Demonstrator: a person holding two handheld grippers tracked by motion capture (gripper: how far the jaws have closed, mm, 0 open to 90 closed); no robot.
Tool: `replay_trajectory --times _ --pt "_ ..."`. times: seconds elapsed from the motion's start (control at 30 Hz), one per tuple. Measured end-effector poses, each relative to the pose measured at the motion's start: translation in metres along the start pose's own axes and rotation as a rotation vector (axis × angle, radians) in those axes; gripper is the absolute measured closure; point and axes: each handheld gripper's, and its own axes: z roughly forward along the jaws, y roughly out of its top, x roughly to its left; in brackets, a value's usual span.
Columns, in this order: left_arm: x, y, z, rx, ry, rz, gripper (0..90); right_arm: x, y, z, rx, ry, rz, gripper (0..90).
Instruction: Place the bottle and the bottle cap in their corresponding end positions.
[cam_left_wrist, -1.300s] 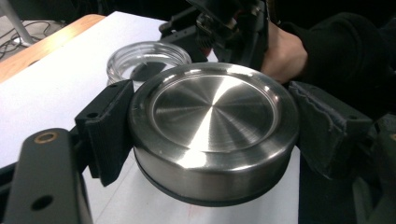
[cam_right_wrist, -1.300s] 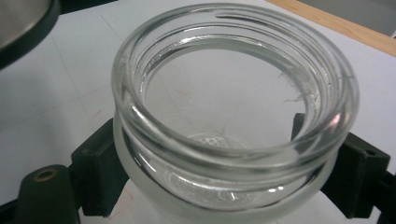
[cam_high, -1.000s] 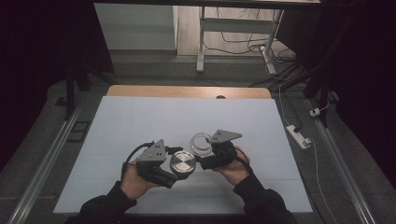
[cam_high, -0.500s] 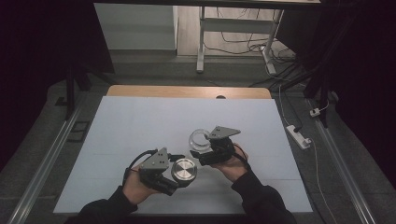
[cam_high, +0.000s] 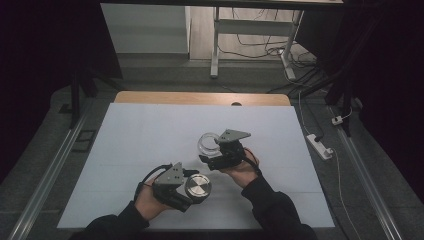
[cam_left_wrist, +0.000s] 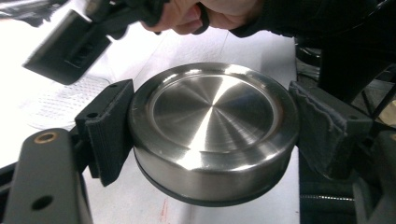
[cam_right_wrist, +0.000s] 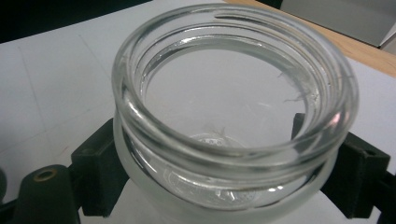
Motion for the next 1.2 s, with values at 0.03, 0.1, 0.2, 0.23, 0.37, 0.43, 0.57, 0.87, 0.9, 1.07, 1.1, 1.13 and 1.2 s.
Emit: replay_trajectory --times 0.03,0.1,0.2,0.23,0.37,0.43,0.57,0.87,0.9,1.07,1.1,1.13,1.2 --pt "0.000 -0.001 0.001 0.003 0.001 0.001 19.6 -0.001 0.000 0.002 0.000 -0.002 0.003 14.8" --pt "0.001 -0.002 0.005 0.016 0.004 0.004 19.6 -0.003 0.001 0.007 0.002 -0.006 0.002 14.8" --pt "0.002 -0.005 0.010 0.024 0.008 0.006 19.6 -0.007 0.002 0.013 0.006 -0.015 0.004 14.8" --pt "0.002 -0.005 0.011 0.026 0.010 0.005 19.6 -0.007 0.002 0.015 0.007 -0.018 0.008 14.8" --pt "0.004 -0.008 0.020 0.041 0.013 0.004 19.7 -0.012 0.002 0.022 0.014 -0.030 0.006 14.8" --pt "0.005 -0.010 0.025 0.051 0.016 0.007 19.7 -0.014 0.002 0.025 0.016 -0.037 0.007 14.8" --pt "0.009 -0.014 0.035 0.063 0.033 0.005 19.6 -0.018 0.003 0.031 0.024 -0.046 0.012 14.8" --pt "0.019 -0.018 0.049 0.078 0.059 -0.022 19.6 -0.022 0.005 0.044 0.034 -0.056 0.003 14.8" --pt "0.020 -0.019 0.050 0.079 0.061 -0.023 19.6 -0.023 0.005 0.045 0.034 -0.057 0.004 14.8" --pt "0.022 -0.020 0.058 0.095 0.069 -0.032 19.6 -0.026 0.006 0.052 0.039 -0.063 0.005 14.8" --pt "0.023 -0.020 0.060 0.100 0.071 -0.031 19.6 -0.027 0.006 0.054 0.041 -0.066 0.006 14.8" --pt "0.023 -0.021 0.061 0.108 0.075 -0.030 19.6 -0.028 0.005 0.055 0.042 -0.066 0.005 14.8" --pt "0.025 -0.022 0.063 0.119 0.077 -0.036 19.6 -0.029 0.005 0.058 0.044 -0.068 0.006 14.8"
